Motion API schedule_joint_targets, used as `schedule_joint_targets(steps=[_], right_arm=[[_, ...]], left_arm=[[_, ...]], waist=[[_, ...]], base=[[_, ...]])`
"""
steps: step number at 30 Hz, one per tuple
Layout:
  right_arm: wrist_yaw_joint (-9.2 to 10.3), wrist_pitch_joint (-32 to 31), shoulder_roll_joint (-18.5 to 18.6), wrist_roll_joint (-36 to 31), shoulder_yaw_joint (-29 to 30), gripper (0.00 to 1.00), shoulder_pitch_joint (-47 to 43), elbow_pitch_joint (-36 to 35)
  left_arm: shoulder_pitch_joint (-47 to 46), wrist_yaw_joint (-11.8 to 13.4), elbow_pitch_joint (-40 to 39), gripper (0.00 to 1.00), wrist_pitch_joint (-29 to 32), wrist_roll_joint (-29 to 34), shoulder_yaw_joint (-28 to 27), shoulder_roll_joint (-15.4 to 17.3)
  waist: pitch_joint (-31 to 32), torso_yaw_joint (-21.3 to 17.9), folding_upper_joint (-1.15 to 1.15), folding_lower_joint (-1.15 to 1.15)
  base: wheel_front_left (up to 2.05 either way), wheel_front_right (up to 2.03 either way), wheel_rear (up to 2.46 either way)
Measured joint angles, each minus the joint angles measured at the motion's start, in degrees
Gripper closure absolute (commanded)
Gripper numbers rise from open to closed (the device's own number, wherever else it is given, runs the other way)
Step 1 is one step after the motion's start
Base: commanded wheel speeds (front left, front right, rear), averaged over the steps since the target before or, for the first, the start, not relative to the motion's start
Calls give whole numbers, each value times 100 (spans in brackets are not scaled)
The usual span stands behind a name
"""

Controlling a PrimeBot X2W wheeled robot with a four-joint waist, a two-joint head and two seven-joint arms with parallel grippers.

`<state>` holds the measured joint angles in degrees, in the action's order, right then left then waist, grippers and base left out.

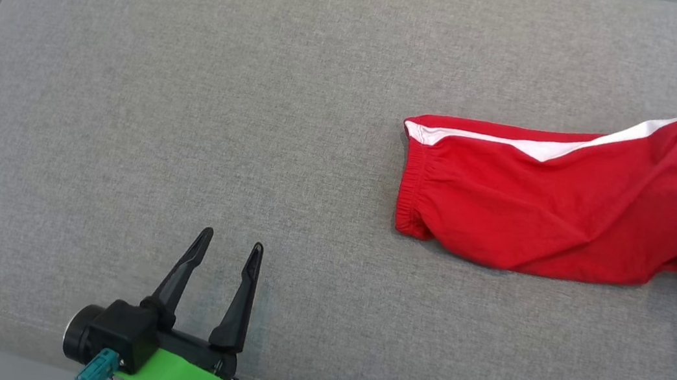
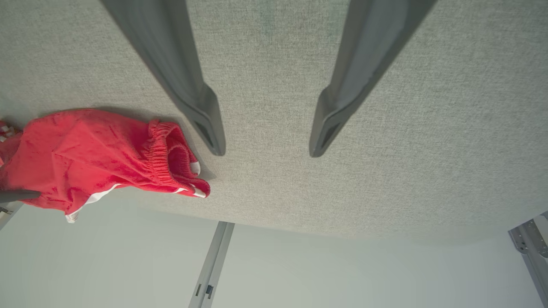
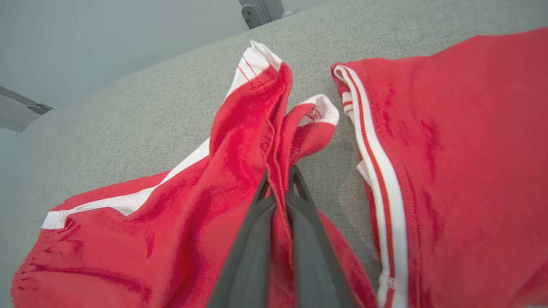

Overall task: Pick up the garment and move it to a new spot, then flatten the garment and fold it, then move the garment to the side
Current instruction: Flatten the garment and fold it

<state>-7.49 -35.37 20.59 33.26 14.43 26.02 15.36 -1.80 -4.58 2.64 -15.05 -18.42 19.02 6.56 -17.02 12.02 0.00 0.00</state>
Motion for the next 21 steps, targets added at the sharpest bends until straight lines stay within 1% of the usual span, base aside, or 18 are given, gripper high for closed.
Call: schedule_joint_targets(steps=[2,4,7,11,12,14,18,21], right_arm=[[0,-7,-97,45,137,100,3,-207],[1,-89,-298,238,216,100,33,-469],[1,-245,-613,271,-18,100,46,-936],[0,-422,-1261,207,-501,100,-15,-1265],[0,-419,-1437,176,-592,100,-38,-1263],[1,-335,-1638,79,-773,100,-83,-1159],[1,-1,-1772,62,-1127,100,-92,-740],[1,466,-1772,271,-1445,100,-101,-318]], left_arm=[[82,-46,13,0,0,5,-25,-37],[132,-80,69,0,0,12,-32,-76],[144,-123,109,0,0,36,5,-144],[141,-172,164,0,0,40,44,-209],[137,-192,190,0,-1,40,59,-218],[122,-203,256,0,-1,52,112,-240],[74,-226,355,0,0,54,147,-289],[52,-233,408,0,0,29,93,-326]], waist=[[116,-69,0,0],[215,-119,0,0],[315,-136,0,0],[327,-35,0,0],[319,3,0,0],[295,93,0,0],[255,291,0,0],[239,447,0,0]], base=[[0,0,0],[0,0,0],[0,0,0],[0,0,0],[0,0,0],[0,0,0],[0,0,0],[0,0,0]])
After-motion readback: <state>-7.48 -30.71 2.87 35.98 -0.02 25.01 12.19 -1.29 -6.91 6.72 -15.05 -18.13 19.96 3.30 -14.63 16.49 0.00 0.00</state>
